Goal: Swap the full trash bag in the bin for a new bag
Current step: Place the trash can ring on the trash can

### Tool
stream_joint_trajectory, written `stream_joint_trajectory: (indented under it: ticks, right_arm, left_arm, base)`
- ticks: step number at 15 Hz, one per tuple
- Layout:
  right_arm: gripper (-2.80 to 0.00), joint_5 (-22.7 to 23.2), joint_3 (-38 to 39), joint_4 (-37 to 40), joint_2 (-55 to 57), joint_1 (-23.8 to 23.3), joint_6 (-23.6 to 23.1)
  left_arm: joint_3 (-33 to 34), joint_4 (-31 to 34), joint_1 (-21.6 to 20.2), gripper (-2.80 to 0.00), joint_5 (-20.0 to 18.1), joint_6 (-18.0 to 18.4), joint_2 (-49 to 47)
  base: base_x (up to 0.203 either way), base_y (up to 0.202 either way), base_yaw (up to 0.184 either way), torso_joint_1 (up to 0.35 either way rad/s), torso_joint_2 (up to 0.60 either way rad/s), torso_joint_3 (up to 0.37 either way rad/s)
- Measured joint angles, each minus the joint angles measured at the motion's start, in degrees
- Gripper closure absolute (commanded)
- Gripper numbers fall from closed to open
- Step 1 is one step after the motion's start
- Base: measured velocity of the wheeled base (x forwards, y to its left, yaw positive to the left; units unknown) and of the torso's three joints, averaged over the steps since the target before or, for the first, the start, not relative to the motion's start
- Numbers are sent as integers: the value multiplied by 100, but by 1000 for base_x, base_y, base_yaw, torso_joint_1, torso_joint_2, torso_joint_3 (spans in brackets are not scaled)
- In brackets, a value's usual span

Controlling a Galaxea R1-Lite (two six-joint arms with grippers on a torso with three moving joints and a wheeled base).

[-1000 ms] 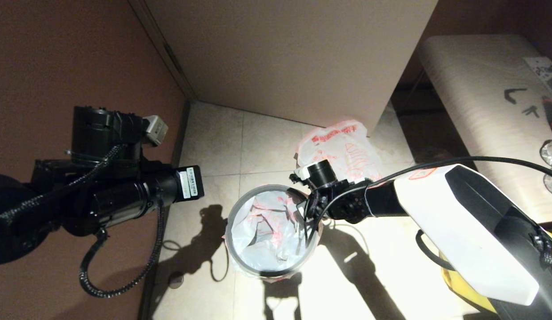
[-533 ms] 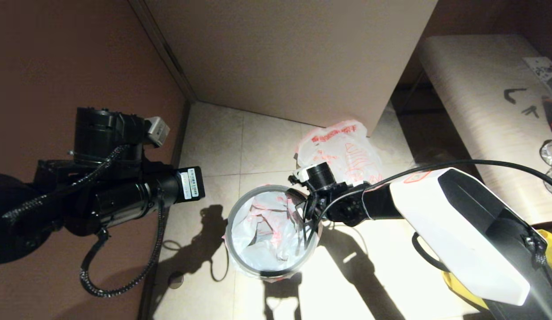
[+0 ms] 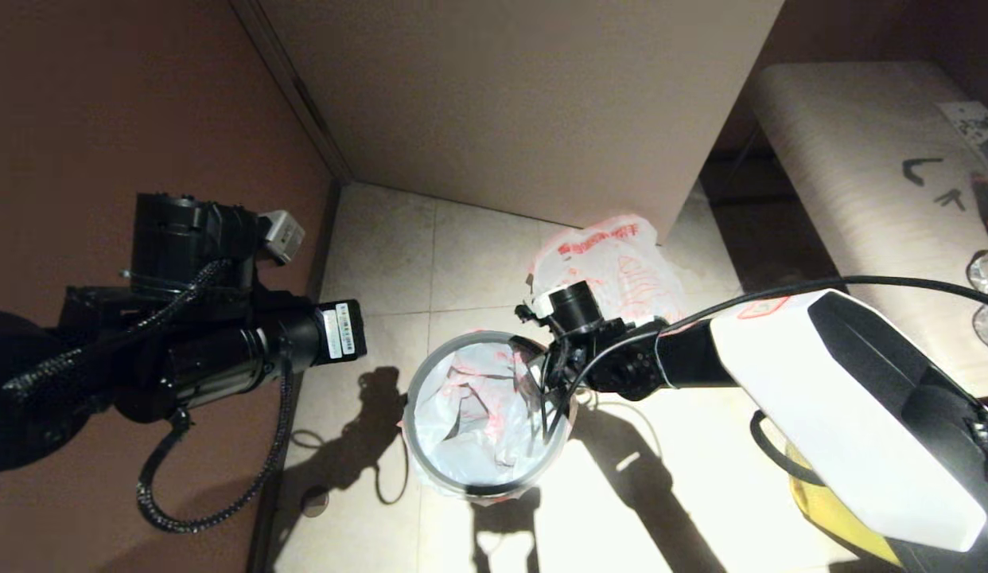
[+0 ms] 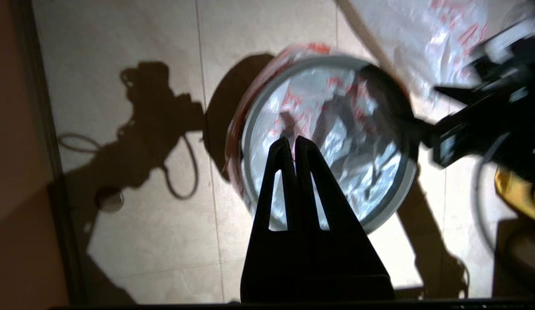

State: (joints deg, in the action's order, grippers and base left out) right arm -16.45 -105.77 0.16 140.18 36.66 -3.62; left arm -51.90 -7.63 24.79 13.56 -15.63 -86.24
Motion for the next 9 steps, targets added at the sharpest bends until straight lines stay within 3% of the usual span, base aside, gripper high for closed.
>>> stream_joint_trajectory:
  ticks: [2,4,5,7,9]
  right_arm:
    - [-280,236,336,-6,-352,16,326]
    - [-280,868,781,-12,-689,-10,874]
    - [0,1286,996,-16,-818,-56,1091]
    - [0,2071,1239,-192,-920,-204,1282]
    - [0,2652,1261,-457,-814,-372,1395]
  left_arm:
    - [22,330,-94,0,-451,-48,-41]
    - [96,492,-291,0,-1204,-256,-138]
    - [138,498,-450,0,-1588,-385,-248]
    - [201,480,-741,0,-2300,-474,-575]
    - [267,339,-910,0,-2720,-548,-984]
  base:
    - [0,0,0,0,0,0]
    - [0,0,0,0,0,0]
    - [0,0,0,0,0,0]
    - [0,0,0,0,0,0]
    - [0,0,0,0,0,0]
